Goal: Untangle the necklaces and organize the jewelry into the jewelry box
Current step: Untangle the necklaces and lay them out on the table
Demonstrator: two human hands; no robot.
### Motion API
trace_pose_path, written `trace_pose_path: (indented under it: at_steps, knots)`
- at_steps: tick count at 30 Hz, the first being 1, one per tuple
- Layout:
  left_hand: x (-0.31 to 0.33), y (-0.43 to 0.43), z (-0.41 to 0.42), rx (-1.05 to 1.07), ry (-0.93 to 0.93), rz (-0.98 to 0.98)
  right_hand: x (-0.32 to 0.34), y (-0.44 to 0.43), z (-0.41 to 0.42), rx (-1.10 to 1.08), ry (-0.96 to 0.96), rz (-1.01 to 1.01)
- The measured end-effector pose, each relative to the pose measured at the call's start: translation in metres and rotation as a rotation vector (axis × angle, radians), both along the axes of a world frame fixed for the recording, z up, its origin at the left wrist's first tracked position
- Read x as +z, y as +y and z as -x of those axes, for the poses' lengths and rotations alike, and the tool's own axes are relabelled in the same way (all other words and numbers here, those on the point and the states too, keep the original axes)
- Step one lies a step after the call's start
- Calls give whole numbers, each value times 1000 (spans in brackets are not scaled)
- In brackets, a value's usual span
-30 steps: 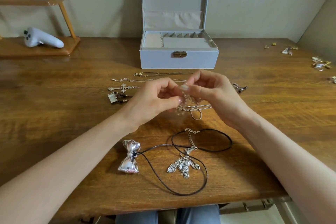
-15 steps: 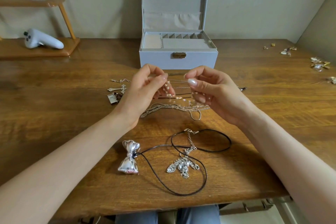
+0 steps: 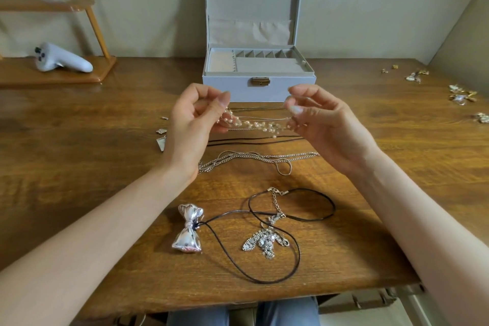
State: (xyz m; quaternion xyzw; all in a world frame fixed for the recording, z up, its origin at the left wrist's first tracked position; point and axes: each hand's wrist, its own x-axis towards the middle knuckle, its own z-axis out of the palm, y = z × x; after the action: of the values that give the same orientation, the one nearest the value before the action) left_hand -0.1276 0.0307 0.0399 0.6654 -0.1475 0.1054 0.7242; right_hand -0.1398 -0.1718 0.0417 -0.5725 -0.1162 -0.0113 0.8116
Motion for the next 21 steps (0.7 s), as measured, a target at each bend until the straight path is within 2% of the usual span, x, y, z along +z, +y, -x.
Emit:
trace_pose_path:
  at_steps: [4,6,7,12,18,21]
  knots:
    - [2,0,0,3,-39,15,-2,7,6,-64,-99,441]
    - [3,0,1,-50,-34,51,-3,12,9,-98,-120,671]
    - [4,1,2,-98,-18,78,-3,15,10,-106,-121,724]
    - [7,-2,5,-330,69,157,-2,19,12,-60,-109,586]
    - [2,-1,4,-493,36,29,-3,16,12,40,-63,513]
    - [3,-1,5,-541,45,-4,-5,13,8,12,-82,454]
